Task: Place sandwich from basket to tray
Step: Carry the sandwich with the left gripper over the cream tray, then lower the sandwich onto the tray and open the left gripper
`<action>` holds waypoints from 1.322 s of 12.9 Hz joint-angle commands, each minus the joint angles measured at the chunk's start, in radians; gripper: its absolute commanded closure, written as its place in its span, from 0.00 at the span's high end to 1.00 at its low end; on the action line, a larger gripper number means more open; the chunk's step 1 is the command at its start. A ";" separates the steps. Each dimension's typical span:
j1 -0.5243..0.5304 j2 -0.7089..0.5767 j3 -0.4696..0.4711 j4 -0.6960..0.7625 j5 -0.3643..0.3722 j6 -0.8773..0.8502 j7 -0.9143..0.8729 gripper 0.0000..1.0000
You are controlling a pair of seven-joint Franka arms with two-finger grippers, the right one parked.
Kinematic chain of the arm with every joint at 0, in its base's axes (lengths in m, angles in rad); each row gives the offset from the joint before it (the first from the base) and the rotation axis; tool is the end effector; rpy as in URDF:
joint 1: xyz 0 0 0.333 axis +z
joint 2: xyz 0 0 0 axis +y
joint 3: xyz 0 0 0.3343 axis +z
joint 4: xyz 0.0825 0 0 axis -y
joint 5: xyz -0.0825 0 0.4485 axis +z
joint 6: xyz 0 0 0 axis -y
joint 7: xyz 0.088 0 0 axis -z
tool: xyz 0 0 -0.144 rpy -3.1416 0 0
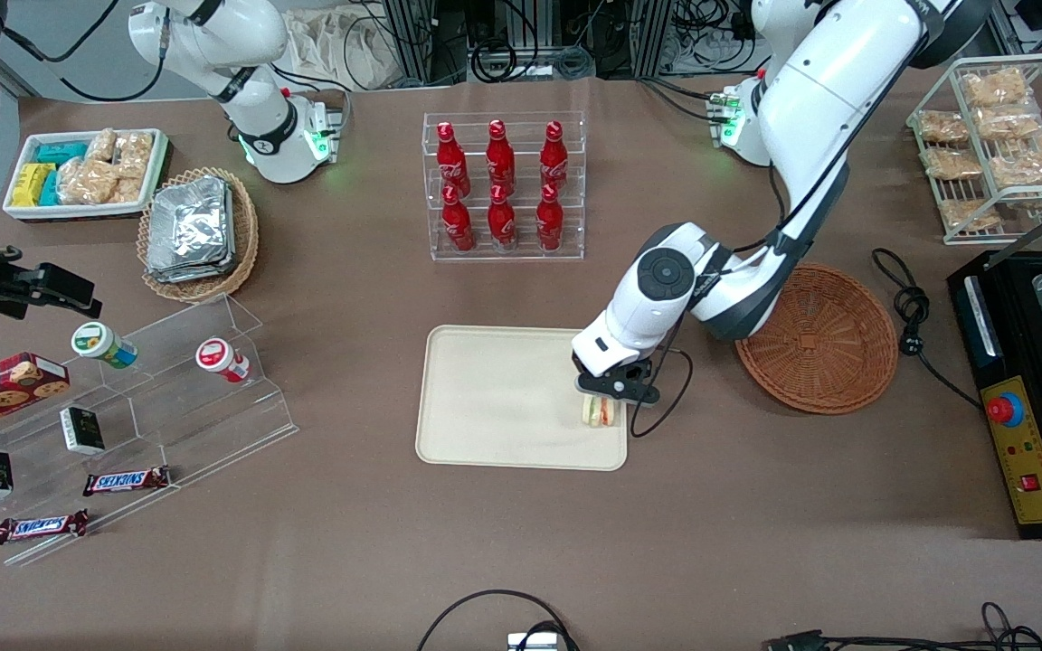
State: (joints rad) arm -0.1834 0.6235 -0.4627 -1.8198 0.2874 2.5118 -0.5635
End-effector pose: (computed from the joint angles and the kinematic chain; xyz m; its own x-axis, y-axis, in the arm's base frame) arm 0.5866 -0.4218 0.1703 0.9750 -0.2002 0.0960 -0.2121 -0.9678 0.1357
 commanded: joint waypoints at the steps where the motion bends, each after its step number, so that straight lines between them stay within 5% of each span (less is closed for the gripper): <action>1: -0.065 0.059 0.035 0.072 0.027 -0.030 -0.044 0.12; 5: -0.136 0.085 0.104 0.089 0.036 -0.030 -0.069 0.25; 6: -0.136 0.085 0.105 0.089 0.036 -0.030 -0.069 0.44; 8: -0.136 0.075 0.110 0.093 0.035 -0.030 -0.096 1.00; 13: -0.123 0.053 0.111 0.291 0.036 -0.307 -0.196 1.00; 17: -0.018 -0.036 0.110 0.324 0.029 -0.418 -0.207 1.00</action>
State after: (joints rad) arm -0.2512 0.6367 -0.3471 -1.4861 0.3024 2.1465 -0.7471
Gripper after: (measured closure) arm 0.000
